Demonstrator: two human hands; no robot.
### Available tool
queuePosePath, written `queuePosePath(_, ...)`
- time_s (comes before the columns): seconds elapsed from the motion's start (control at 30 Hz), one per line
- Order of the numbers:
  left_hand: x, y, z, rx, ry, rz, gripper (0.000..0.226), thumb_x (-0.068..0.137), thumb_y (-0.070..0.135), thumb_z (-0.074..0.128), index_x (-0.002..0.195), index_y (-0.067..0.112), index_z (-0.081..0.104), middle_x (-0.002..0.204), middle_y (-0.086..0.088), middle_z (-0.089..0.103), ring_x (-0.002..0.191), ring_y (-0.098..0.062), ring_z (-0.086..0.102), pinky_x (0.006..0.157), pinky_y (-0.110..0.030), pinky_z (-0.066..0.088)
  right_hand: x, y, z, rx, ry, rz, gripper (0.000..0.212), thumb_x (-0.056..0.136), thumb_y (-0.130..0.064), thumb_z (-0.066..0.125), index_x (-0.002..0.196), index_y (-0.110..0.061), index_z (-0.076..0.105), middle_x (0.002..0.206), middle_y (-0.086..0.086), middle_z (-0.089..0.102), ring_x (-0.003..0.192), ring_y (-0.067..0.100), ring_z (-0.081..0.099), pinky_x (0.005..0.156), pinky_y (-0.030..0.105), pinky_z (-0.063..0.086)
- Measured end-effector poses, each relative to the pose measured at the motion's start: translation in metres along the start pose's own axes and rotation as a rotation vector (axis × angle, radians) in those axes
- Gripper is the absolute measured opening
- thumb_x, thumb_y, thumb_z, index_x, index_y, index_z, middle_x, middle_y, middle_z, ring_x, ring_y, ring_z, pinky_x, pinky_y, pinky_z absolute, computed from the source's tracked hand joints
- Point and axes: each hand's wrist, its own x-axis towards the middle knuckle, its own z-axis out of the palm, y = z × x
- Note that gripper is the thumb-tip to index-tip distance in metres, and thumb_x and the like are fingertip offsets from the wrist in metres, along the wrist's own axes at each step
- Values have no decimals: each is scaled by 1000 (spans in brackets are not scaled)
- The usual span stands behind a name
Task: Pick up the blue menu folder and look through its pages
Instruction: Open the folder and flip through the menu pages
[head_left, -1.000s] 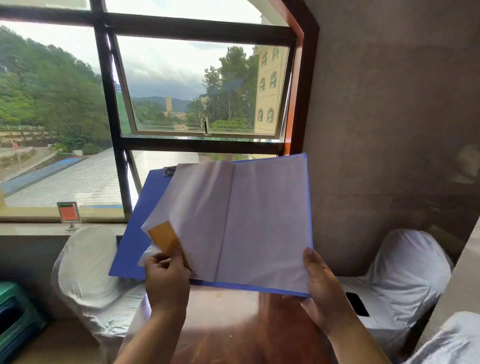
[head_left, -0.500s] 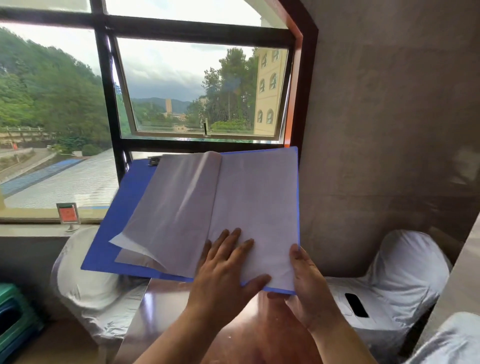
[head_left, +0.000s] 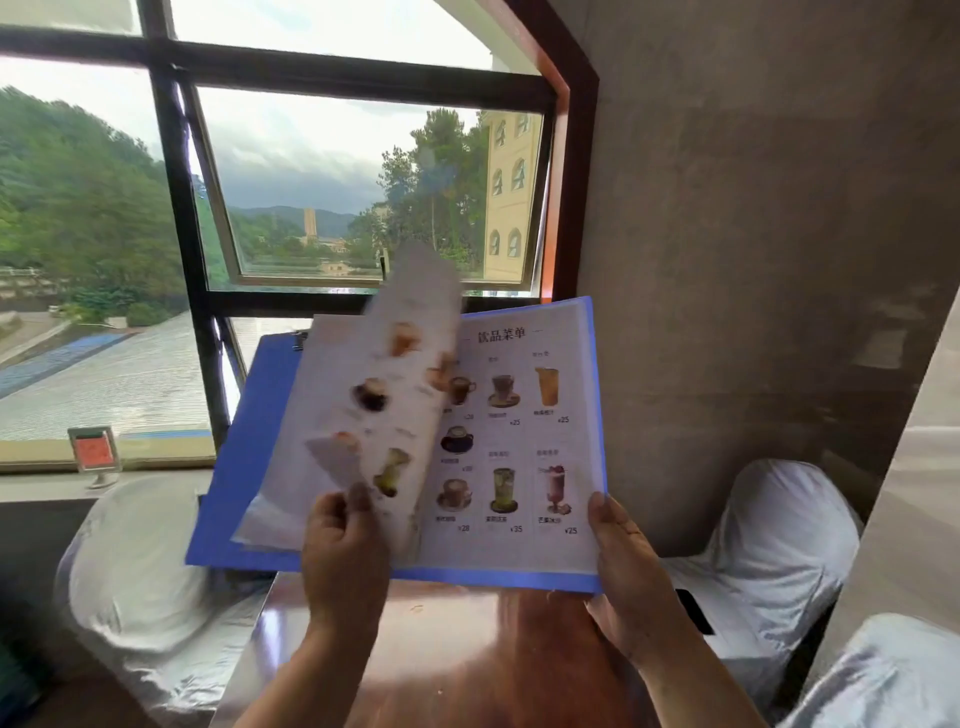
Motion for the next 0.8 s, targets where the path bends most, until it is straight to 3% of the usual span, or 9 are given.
queuePosePath(0.07, 6, -3, -9, -151, -8, -187, 41, 103, 49, 56, 98, 9, 62, 85, -14, 70, 71, -36, 68, 55, -50, 63, 1, -3, -3, 2, -15, -5, 49, 101, -46, 57, 136, -16, 71, 129, 27, 78, 111, 53, 76, 97, 95, 38)
queuePosePath(0.17, 8, -13, -21, 62, -38, -124, 49, 86, 60, 75, 97, 15, 62, 79, -5, 76, 55, -27, 72, 49, -42, 58, 4, -5, -2, -40, -38, -37, 44, 105, -49, 53, 134, -23, 75, 132, 27, 77, 110, 52, 76, 83, 77, 57)
queuePosePath(0.27, 10, -24, -26, 144, -59, -104, 30, 89, 45, 78, 86, 17, 69, 66, 1, 77, 51, -27, 67, 57, -48, 58, 7, -6, 0, -35, -34, -41, 43, 105, -48, 52, 129, -23, 77, 128, 25, 79, 106, 49, 78, 87, 81, 53)
queuePosePath(0.33, 15, -29, -31, 159, -66, -166, 31, 95, 40, 73, 81, 12, 73, 63, 9, 76, 53, -28, 64, 55, -44, 56, 8, -9, 2, -56, -41, -34, 42, 103, -48, 53, 126, -24, 78, 125, 26, 80, 101, 49, 79, 70, 64, 63)
queuePosePath(0.37, 16, -32, -34, 172, -73, -190, 37, 96, 41, 71, 78, 9, 74, 61, 8, 76, 52, -28, 63, 55, -42, 55, 8, -10, 2, -65, -48, -27, 43, 102, -48, 53, 127, -23, 77, 124, 27, 80, 100, 49, 80, 58, 53, 64)
queuePosePath(0.43, 19, -36, -40, 191, -102, -254, 52, 95, 49, 69, 70, 4, 75, 57, -1, 75, 51, -28, 63, 55, -40, 55, 8, -10, 0, -55, -63, -14, 46, 102, -46, 54, 133, -19, 73, 124, 29, 79, 98, 50, 79, 47, 44, 63)
queuePosePath(0.53, 20, -40, -43, 163, -171, -421, 68, 93, 64, 61, 78, 0, 76, 69, -10, 80, 63, -31, 70, 59, -39, 57, 11, -7, -2, -48, -86, -1, 47, 103, -46, 54, 138, -18, 70, 126, 29, 78, 109, 58, 74, 54, 47, 63)
queuePosePath(0.63, 23, -42, -43, 105, -187, -448, 59, 94, 62, 61, 93, 4, 73, 85, -12, 81, 70, -33, 73, 60, -40, 57, 13, -6, 0, -62, -106, 3, 45, 104, -47, 53, 137, -22, 71, 127, 28, 78, 109, 55, 75, 58, 48, 64)
queuePosePath(0.8, 26, -44, -45, 21, -99, -363, 46, 89, 52, 73, 96, 7, 69, 74, -1, 82, 58, -26, 73, 60, -40, 56, 14, -4, 1, -53, -131, 14, 40, 105, -47, 53, 129, -25, 76, 123, 27, 79, 94, 43, 81, 47, 41, 62)
